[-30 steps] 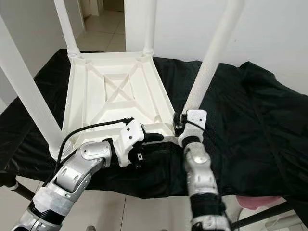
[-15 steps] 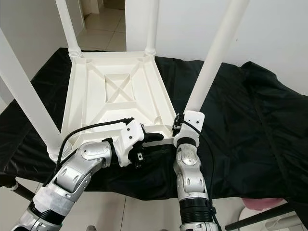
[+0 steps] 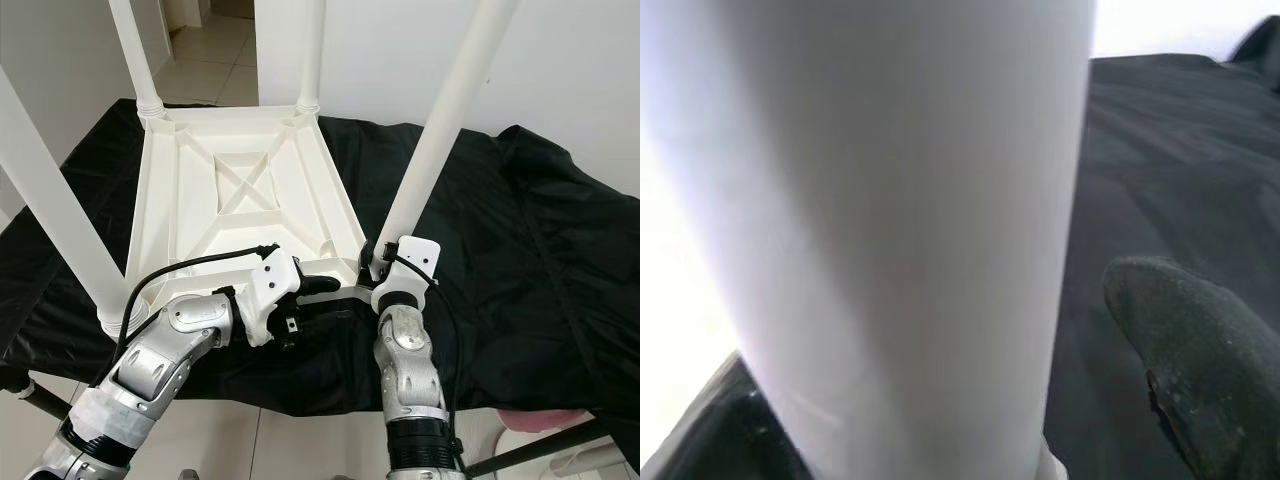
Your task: Building children table
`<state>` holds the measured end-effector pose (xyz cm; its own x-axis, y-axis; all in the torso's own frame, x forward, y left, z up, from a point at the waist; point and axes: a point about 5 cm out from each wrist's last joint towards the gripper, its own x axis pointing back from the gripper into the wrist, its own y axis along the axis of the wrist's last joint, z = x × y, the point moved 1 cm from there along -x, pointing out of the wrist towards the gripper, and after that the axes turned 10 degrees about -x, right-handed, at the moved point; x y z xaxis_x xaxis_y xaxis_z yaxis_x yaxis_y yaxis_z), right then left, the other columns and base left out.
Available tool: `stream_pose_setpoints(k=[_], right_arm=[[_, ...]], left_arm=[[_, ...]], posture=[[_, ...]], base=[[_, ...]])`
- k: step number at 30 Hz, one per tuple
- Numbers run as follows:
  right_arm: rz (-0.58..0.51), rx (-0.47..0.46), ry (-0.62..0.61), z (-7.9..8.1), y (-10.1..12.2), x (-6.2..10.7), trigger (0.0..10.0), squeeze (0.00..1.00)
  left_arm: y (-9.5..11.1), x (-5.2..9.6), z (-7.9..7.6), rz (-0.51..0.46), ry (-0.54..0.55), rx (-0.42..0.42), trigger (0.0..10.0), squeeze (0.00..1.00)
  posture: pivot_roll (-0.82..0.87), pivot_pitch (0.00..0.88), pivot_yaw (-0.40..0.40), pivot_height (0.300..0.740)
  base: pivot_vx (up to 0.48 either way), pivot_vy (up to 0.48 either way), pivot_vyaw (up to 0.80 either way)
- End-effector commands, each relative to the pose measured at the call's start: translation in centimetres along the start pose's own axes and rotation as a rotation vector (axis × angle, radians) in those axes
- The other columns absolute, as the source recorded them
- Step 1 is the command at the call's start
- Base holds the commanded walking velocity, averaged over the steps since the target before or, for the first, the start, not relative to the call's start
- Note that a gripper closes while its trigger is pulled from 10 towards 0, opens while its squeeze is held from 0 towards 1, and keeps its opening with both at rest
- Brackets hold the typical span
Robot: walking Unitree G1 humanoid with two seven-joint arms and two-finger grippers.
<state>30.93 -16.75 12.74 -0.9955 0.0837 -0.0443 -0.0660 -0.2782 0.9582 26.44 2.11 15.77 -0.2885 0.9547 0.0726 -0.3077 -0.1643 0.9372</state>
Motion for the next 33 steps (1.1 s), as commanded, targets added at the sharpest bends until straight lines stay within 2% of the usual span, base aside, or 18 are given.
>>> stream_pose_setpoints(k=[1, 2, 3, 4, 5, 9, 14, 16, 23, 24, 25, 26, 33], right_arm=[[0.011, -0.004, 0.07, -1.1, 0.1, 0.1, 10.0, 1.0], [0.011, -0.004, 0.07, -1.1, 0.1, 0.1, 10.0, 1.0], [0.02, 0.0, 0.12, -1.2, 0.1, 0.1, 10.0, 0.65], [0.02, 0.0, 0.12, -1.2, 0.1, 0.1, 10.0, 0.65], [0.028, 0.015, 0.173, -1.3, 0.1, 0.1, 10.0, 0.0], [0.035, 0.074, 0.303, -1.9, 0.7, -0.4, 10.0, 0.0], [0.051, 0.103, 0.385, -1.9, 1.0, -0.8, 10.0, 0.0], [0.081, 0.135, 0.493, -1.7, 1.0, -1.3, 10.0, 0.0], [0.11, 0.163, 0.573, -1.3, 0.9, -1.8, 10.0, 0.0], [0.124, 0.169, 0.596, -1.1, 0.7, -2.1, 1.2, 0.0], [0.124, 0.169, 0.596, -1.1, 0.7, -2.1, 1.2, 0.0], [0.141, 0.169, 0.615, -0.9, 0.4, -2.2, 0.0, 0.0], [0.19, 0.176, 0.623, -1.2, -0.7, -2.0, 0.0, 0.0]], left_arm=[[-0.4, 0.0, -0.1, 0.018, 0.006, -0.006, 10.0, 0.0], [-0.4, 0.0, -0.1, 0.018, 0.006, -0.006, 10.0, 0.0], [-0.5, 0.0, -0.2, 0.023, 0.004, -0.007, 10.0, 0.0], [-0.5, 0.0, -0.2, 0.023, 0.004, -0.007, 10.0, 0.0], [-0.6, 0.1, -0.2, 0.029, 0.0, -0.01, 10.0, 0.0], [-0.6, 0.1, -0.2, 0.036, -0.001, -0.012, 10.0, 0.0], [-0.6, 0.1, -0.1, 0.035, 0.003, -0.01, 10.0, 0.0], [-0.5, 0.1, -0.1, 0.032, 0.004, -0.01, 10.0, 0.0], [-0.4, 0.0, 0.0, 0.03, 0.005, -0.012, 10.0, 0.0], [-0.4, 0.0, 0.1, 0.03, 0.009, -0.014, 10.0, 0.0], [-0.4, 0.0, 0.1, 0.03, 0.009, -0.014, 10.0, 0.0], [-0.3, 0.0, 0.2, 0.028, 0.013, -0.015, 10.0, 0.0], [-0.3, 0.2, 0.3, 0.032, 0.029, -0.013, 10.0, 0.0]], posture=[[-0.02, 0.0, -0.07, 0.74], [-0.02, 0.0, -0.07, 0.74], [-0.02, 0.0, -0.07, 0.74], [-0.02, 0.0, -0.07, 0.74], [-0.02, 0.0, -0.066, 0.74], [-0.02, 0.0, -0.066, 0.74], [-0.02, 0.0, -0.057, 0.74], [-0.02, 0.0, -0.054, 0.74], [-0.02, 0.0, -0.053, 0.74], [-0.01, 0.0, -0.057, 0.74], [-0.01, 0.0, -0.057, 0.74], [-0.01, 0.0, -0.059, 0.74], [0.0, 0.0, -0.065, 0.74]], base=[[0.0, 0.0, 0.0], [0.0, 0.0, 0.0], [0.0, 0.0, 0.0], [0.0, 0.0, 0.0], [0.0, 0.0, 0.0], [0.0, 0.0, 0.0], [0.0, 0.0, 0.0], [0.0, 0.0, 0.0], [0.0, 0.0, 0.0], [0.0, 0.0, 0.0], [0.0, 0.0, 0.0], [0.0, 0.0, 0.0], [0.0, 0.0, 0.0]])
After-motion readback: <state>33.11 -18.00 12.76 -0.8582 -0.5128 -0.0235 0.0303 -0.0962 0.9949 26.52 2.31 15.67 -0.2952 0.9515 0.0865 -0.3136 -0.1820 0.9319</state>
